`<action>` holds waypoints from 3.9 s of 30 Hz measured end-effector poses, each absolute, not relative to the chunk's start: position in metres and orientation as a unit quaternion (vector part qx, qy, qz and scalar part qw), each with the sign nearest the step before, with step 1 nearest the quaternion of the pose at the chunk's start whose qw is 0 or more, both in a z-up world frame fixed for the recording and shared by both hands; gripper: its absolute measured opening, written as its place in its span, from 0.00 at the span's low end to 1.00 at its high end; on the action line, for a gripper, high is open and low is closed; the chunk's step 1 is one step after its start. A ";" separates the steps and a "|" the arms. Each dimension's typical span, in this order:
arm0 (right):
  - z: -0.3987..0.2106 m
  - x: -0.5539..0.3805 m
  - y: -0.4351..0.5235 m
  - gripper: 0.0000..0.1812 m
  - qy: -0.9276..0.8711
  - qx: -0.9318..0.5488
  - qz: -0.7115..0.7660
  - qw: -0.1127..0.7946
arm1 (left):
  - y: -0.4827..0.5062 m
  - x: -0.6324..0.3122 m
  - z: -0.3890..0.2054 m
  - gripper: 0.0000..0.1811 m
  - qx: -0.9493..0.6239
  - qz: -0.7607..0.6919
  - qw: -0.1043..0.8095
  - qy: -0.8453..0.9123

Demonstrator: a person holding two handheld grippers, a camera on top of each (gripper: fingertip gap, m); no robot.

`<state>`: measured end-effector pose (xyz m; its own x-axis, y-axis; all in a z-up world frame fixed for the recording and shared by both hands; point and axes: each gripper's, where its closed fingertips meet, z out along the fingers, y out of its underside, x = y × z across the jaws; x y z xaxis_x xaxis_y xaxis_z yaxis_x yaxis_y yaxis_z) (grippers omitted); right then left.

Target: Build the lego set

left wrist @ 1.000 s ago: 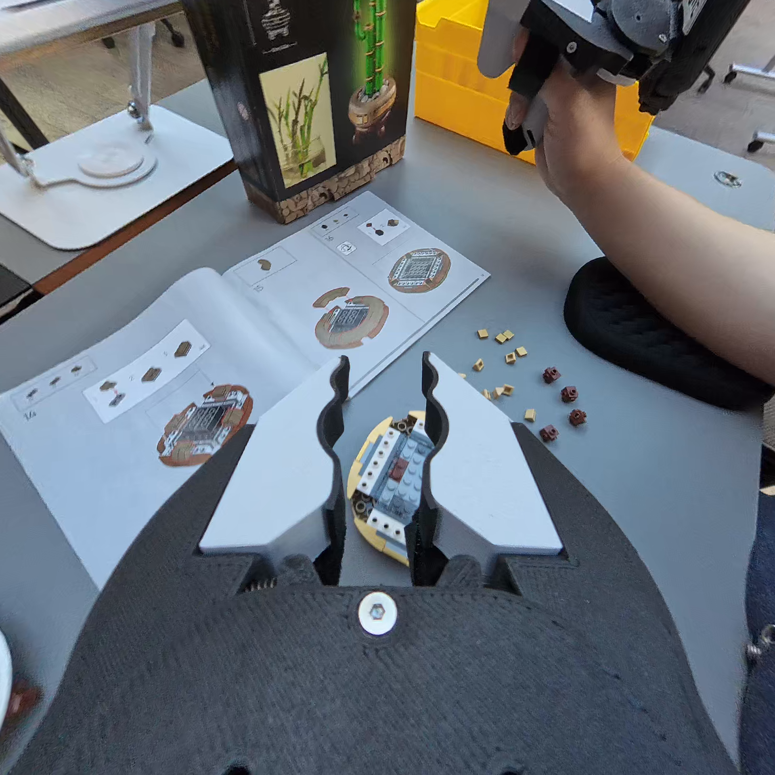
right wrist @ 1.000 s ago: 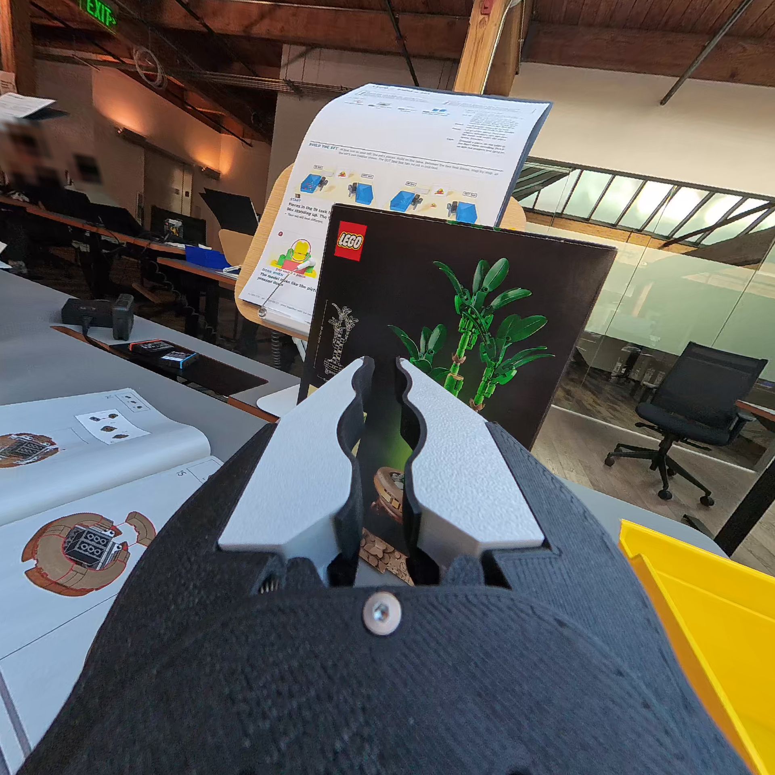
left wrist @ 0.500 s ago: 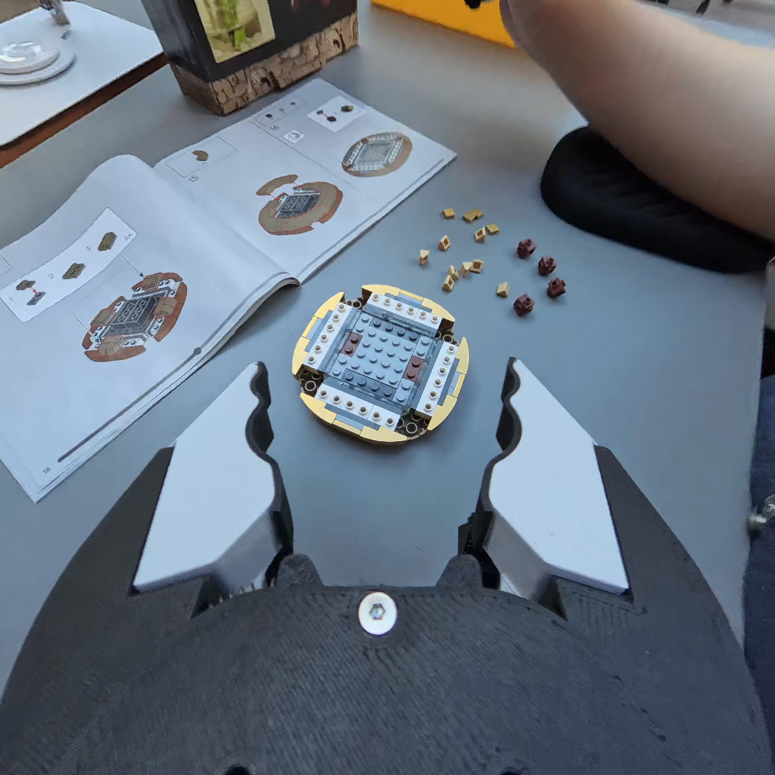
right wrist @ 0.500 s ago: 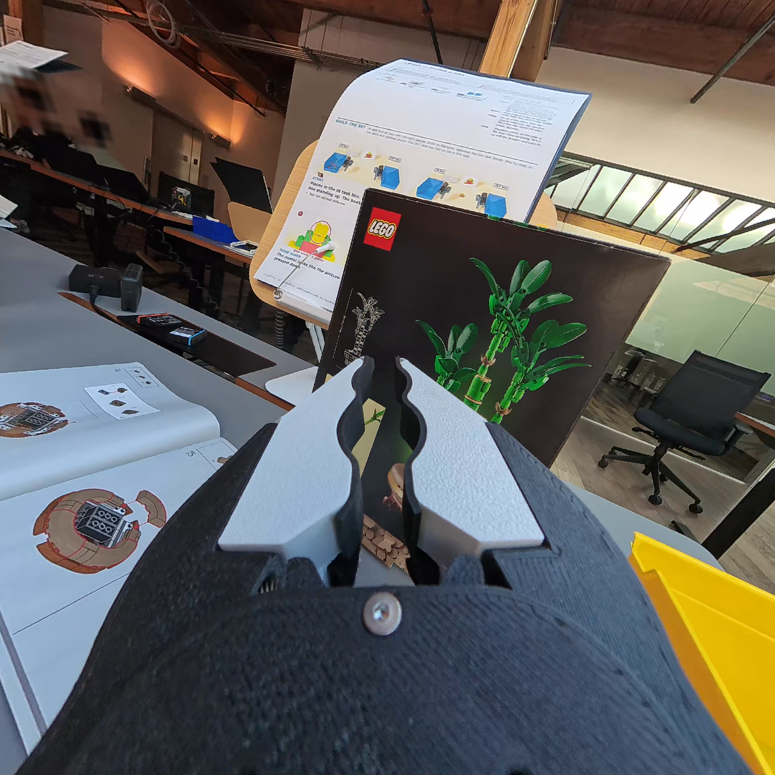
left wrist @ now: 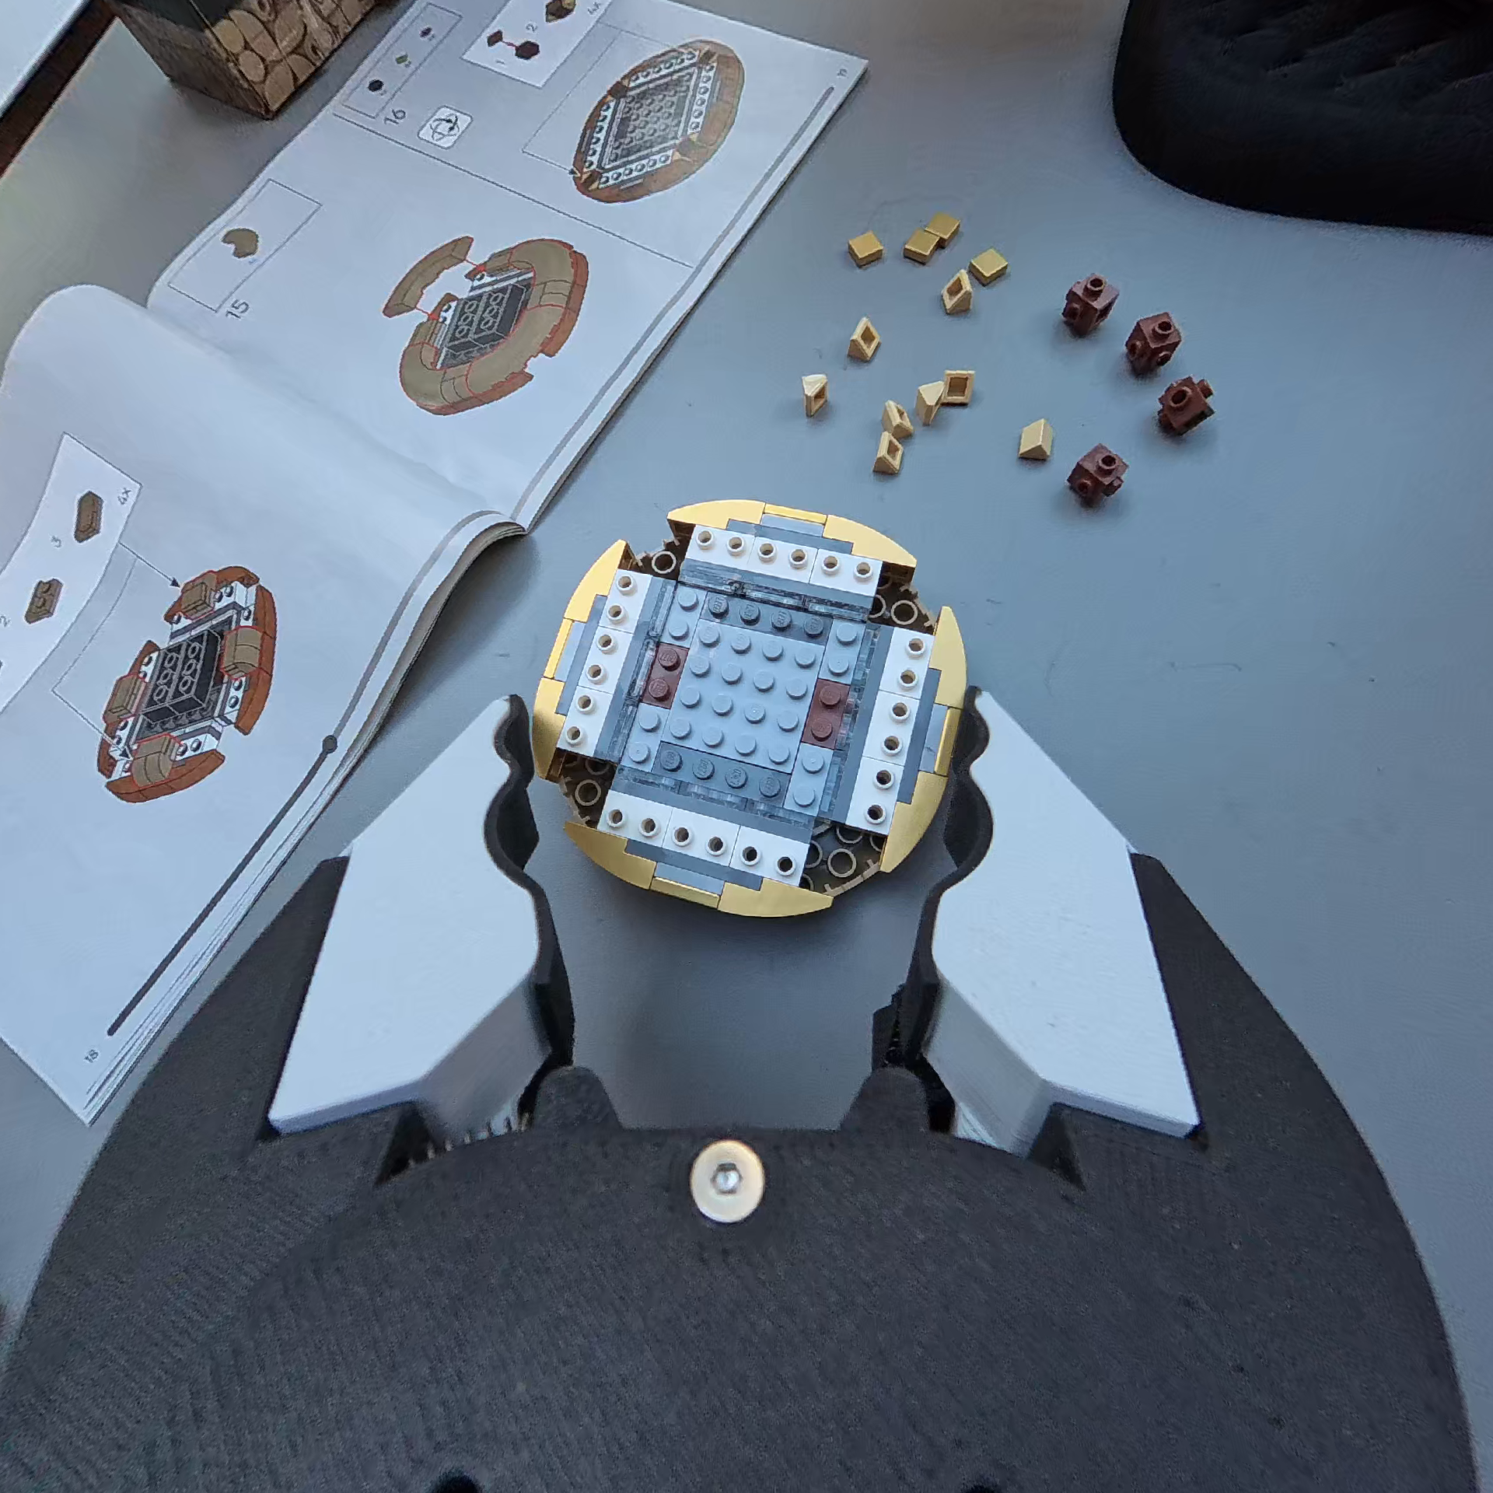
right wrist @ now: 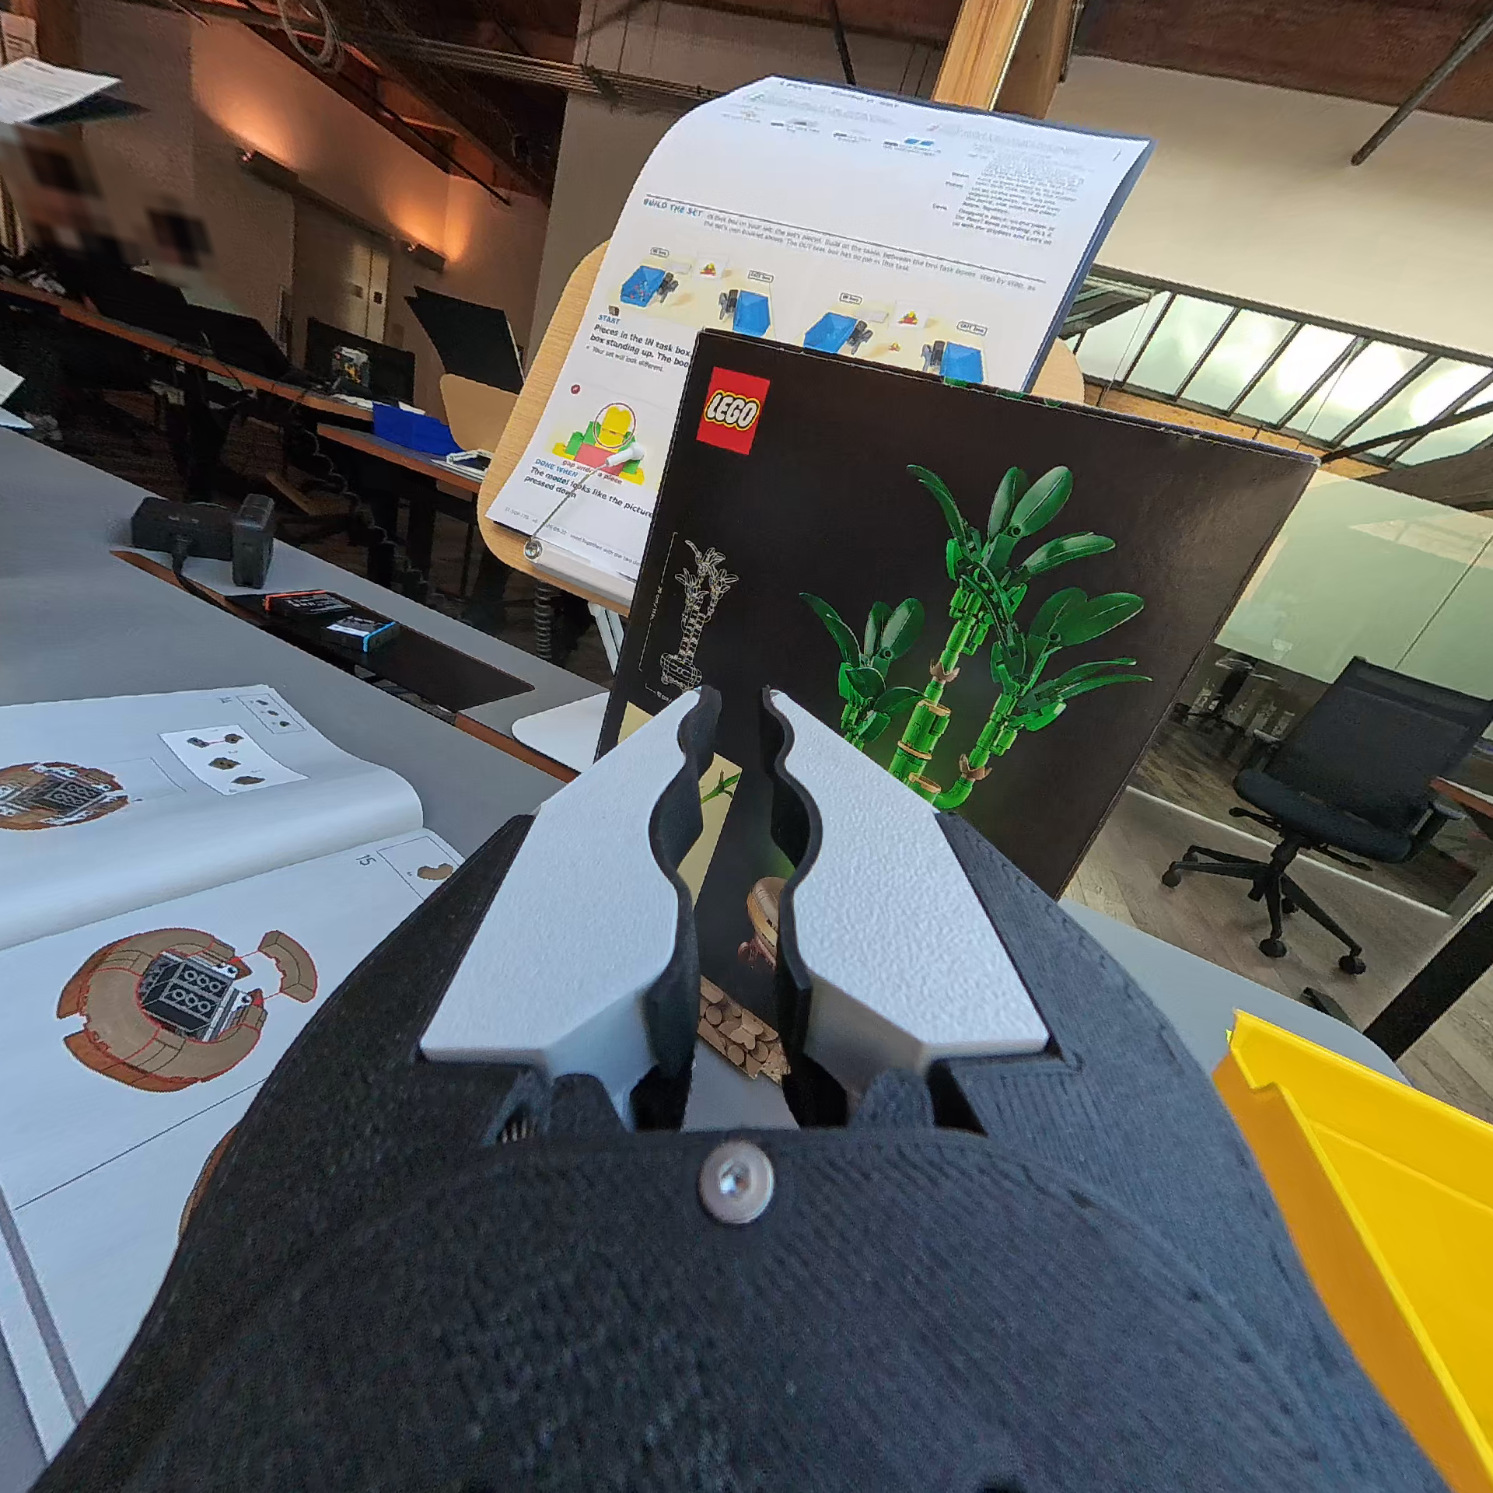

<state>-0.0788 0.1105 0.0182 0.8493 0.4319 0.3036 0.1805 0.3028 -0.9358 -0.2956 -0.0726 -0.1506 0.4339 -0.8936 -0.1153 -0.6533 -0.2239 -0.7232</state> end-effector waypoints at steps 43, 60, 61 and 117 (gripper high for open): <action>0.020 -0.086 0.107 0.05 -0.276 -0.582 0.084 0.760 | -0.075 -0.336 -0.136 0.60 -0.734 -0.166 0.387 0.532; 0.014 -0.097 0.100 0.06 -0.308 -0.581 0.054 0.751 | -0.063 -0.325 -0.152 0.68 -0.731 -0.221 0.347 0.545; 0.012 -0.097 0.101 0.06 -0.308 -0.583 0.055 0.750 | -0.063 -0.325 -0.154 0.67 -0.731 -0.220 0.345 0.546; -0.155 -0.293 -0.067 0.46 -0.617 -0.664 0.218 0.362 | -0.072 -0.330 -0.157 0.52 -0.729 -0.155 0.354 0.565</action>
